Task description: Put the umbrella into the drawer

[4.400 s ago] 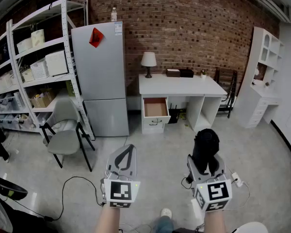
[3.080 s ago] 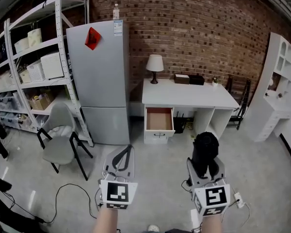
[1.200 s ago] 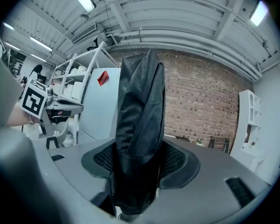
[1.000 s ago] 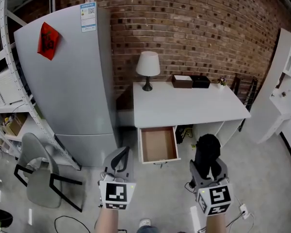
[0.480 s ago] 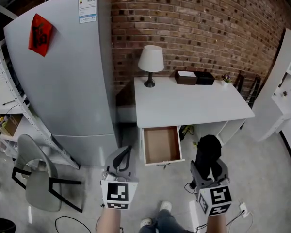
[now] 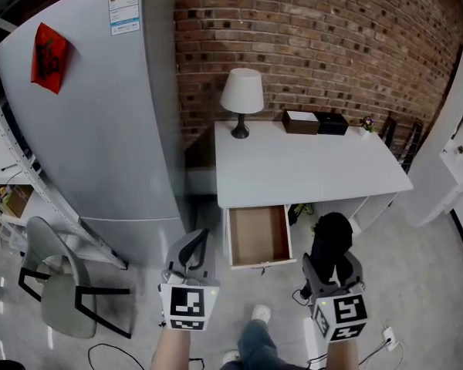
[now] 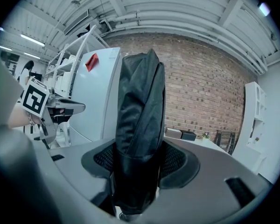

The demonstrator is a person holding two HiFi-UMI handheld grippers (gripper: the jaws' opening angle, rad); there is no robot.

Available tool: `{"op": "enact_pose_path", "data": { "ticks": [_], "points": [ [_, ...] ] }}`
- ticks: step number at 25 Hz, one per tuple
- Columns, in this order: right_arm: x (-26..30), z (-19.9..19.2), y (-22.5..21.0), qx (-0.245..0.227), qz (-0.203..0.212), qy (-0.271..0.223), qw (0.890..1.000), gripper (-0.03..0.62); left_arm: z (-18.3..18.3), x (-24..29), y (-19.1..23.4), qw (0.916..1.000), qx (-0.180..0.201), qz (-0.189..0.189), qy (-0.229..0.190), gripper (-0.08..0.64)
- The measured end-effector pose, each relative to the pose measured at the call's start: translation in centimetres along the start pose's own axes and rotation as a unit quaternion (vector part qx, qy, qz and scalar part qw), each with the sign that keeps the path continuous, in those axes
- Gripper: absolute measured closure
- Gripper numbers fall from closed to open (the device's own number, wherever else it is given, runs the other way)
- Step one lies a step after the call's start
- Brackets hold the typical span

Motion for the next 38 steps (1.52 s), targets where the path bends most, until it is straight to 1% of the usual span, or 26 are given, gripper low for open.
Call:
{"op": "enact_pose_path", "data": {
  "ticks": [6, 15, 18, 21, 24, 26, 33, 35, 38],
  "points": [
    [4.7, -1.1, -2.8, 0.013, 0.014, 0.008, 1.000, 0.354, -1.4, 4.6, -0.5, 0.9997, 0.005, 0.003, 0.023, 0.558],
    [14.6, -2.3, -8.6, 0.044, 0.044, 0.026, 0.998, 0.354, -2.8, 14.5, -0.9, 0.9978, -0.002, 0.015, 0.065, 0.558],
    [17.6, -3.5, -10.0, 0.040, 0.060, 0.040, 0.997, 0.354, -3.5, 17.2, -1.5, 0.9966, -0.003, 0.014, 0.081, 0.558],
    [20.4, -5.1, -10.8, 0.025, 0.076, 0.063, 0.995, 0.354, -4.3, 19.3, -2.1, 0.9952, -0.004, 0.014, 0.097, 0.560],
    [22.8, -6.8, -11.1, 0.009, 0.097, 0.081, 0.992, 0.354, -5.0, 20.9, -2.4, 0.9937, -0.004, 0.017, 0.111, 0.558],
    [24.2, -7.9, -10.9, 0.002, 0.118, 0.089, 0.989, 0.354, -5.6, 21.6, -2.5, 0.9924, -0.005, 0.022, 0.121, 0.558],
    [28.3, -11.7, -8.6, -0.031, 0.194, 0.120, 0.973, 0.354, -7.8, 22.7, -2.7, 0.9879, -0.012, 0.027, 0.152, 0.558],
    [29.0, -12.6, -8.0, -0.033, 0.207, 0.125, 0.970, 0.354, -8.2, 22.8, -2.7, 0.9869, -0.013, 0.026, 0.159, 0.558],
    [29.8, -13.9, -7.4, -0.034, 0.214, 0.129, 0.968, 0.354, -8.8, 23.0, -2.7, 0.9852, -0.017, 0.027, 0.168, 0.558]
  ]
}}
Point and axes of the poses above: the fingertips, and each gripper's own axes: x forward along the fingers, y to its left, z out of its top, the point moved 5 cm from there along -x, backward along the fingers, and after that the axes turned 9 degrees about x, right-handed, at the moved point
